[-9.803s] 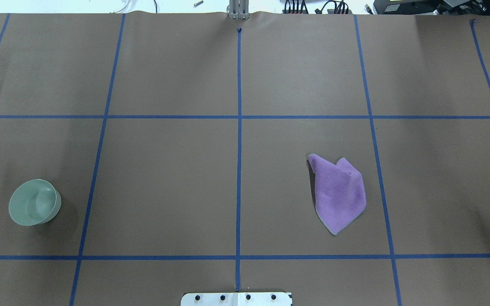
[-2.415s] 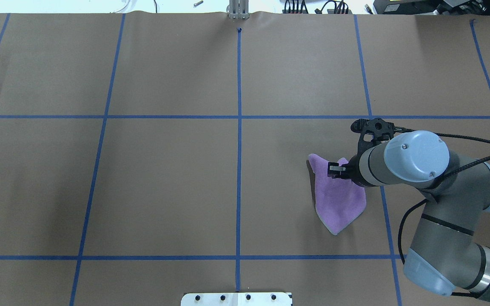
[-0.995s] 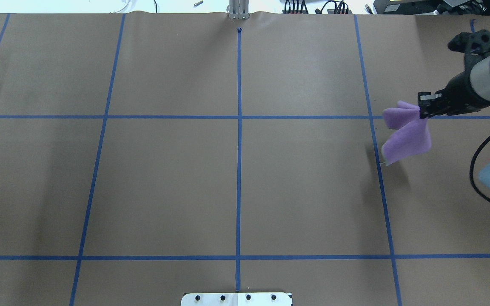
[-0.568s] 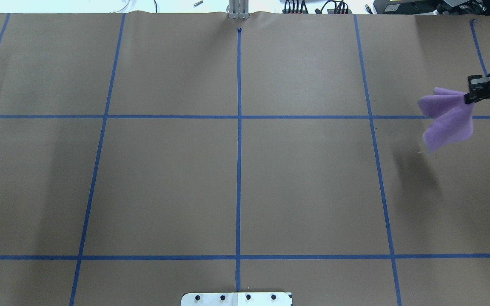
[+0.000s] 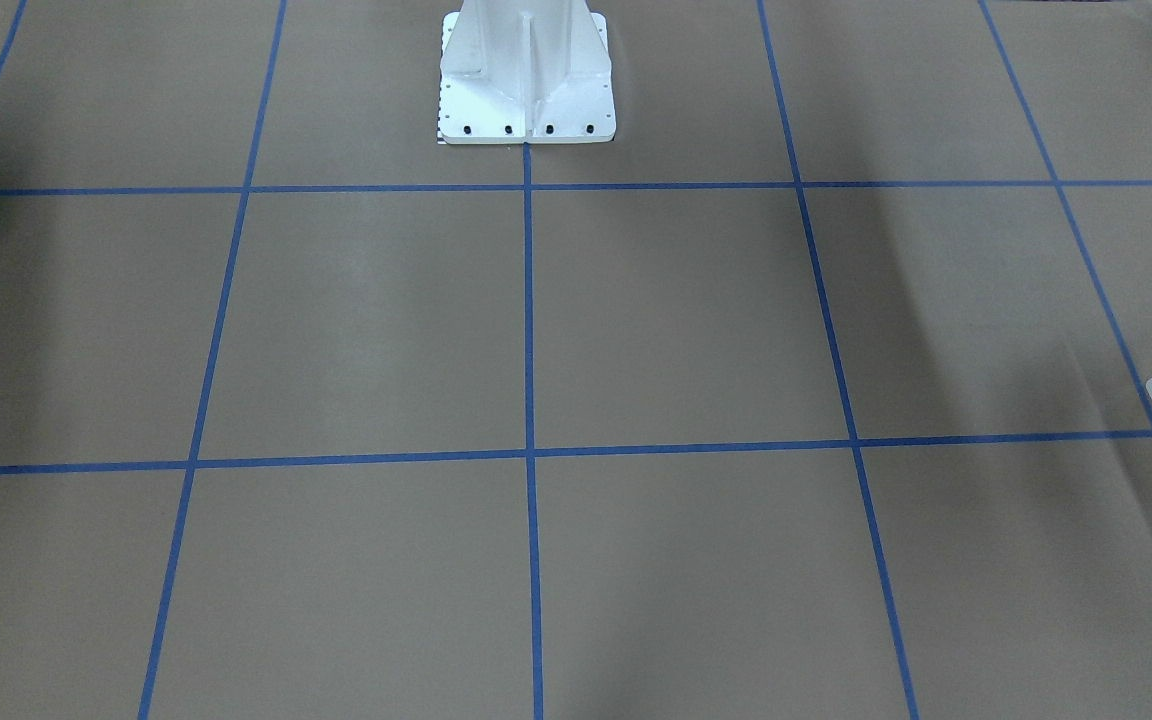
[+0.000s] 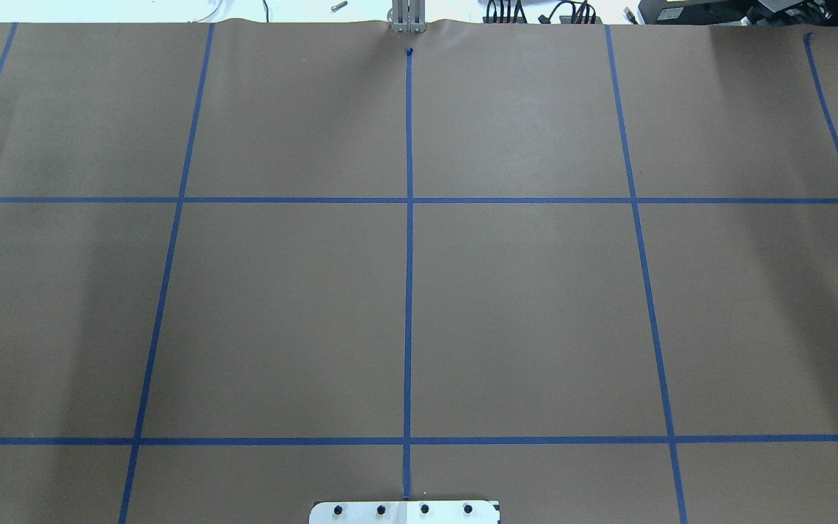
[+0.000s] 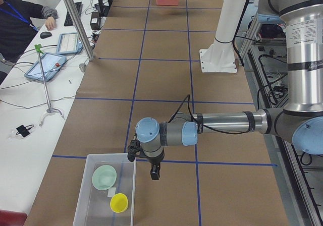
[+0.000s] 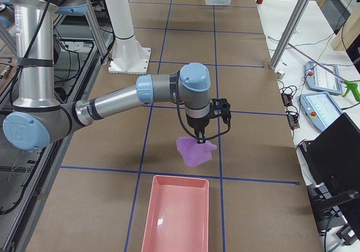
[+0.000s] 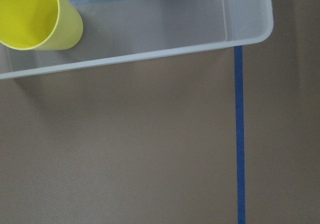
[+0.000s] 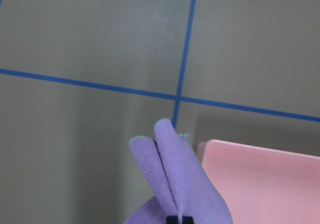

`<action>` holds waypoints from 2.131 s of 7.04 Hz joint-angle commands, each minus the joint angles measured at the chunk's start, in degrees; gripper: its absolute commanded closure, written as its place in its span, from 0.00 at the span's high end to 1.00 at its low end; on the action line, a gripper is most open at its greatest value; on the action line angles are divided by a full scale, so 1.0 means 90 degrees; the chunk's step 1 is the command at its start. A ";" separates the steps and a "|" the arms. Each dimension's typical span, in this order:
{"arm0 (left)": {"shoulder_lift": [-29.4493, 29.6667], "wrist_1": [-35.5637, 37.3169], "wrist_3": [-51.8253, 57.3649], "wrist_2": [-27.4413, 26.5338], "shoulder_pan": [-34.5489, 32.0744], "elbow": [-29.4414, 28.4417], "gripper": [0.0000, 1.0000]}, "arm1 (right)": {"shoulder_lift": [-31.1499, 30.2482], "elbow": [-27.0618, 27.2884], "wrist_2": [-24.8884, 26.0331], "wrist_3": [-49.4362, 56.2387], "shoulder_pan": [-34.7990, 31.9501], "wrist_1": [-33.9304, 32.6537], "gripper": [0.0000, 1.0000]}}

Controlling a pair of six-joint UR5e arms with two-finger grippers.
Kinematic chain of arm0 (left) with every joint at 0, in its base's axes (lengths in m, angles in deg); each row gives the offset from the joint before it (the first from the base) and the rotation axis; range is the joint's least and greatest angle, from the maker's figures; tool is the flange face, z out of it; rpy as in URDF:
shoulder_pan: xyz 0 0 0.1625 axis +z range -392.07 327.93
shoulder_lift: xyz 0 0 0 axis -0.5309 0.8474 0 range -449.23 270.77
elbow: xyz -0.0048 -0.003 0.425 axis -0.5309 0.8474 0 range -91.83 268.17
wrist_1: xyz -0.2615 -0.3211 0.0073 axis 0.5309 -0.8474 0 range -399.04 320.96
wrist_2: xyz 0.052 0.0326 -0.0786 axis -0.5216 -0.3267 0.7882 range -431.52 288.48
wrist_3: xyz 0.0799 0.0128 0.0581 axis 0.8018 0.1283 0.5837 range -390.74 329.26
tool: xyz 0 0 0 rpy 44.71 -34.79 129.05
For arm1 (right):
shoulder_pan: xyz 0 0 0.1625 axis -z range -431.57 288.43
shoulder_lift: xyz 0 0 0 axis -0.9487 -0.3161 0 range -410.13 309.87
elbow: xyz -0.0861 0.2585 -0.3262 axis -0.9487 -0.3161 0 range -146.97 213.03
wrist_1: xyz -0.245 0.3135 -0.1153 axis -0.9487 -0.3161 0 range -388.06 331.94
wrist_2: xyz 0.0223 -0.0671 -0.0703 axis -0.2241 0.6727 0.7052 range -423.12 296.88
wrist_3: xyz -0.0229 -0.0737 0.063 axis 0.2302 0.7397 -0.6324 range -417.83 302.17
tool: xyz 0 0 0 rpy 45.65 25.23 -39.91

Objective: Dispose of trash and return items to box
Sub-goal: 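Lower the purple cloth into the pink bin and open the right gripper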

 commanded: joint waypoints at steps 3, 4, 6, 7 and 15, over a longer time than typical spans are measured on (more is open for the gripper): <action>0.0018 -0.0034 0.0003 0.0012 0.0001 0.0063 0.99 | -0.0128 -0.2122 0.0074 0.1612 -0.0963 0.0341 0.00; 0.0018 -0.0034 0.0012 0.0012 0.0001 0.0063 0.99 | -0.0273 -0.2445 0.0065 0.1359 -0.0944 0.0925 0.00; 0.0028 -0.0044 0.0012 0.0022 0.0001 0.0073 0.99 | -0.0353 -0.2721 0.0065 0.0249 -0.0575 0.1777 0.00; 0.0009 -0.0034 0.0012 0.0022 -0.0009 0.0102 0.99 | -0.0479 -0.2828 0.0036 0.0175 -0.0447 0.2022 0.00; -0.0011 -0.0024 0.0003 0.0419 -0.0019 0.0132 0.99 | -0.0421 -0.1240 -0.0277 -0.1979 0.0704 0.2454 1.00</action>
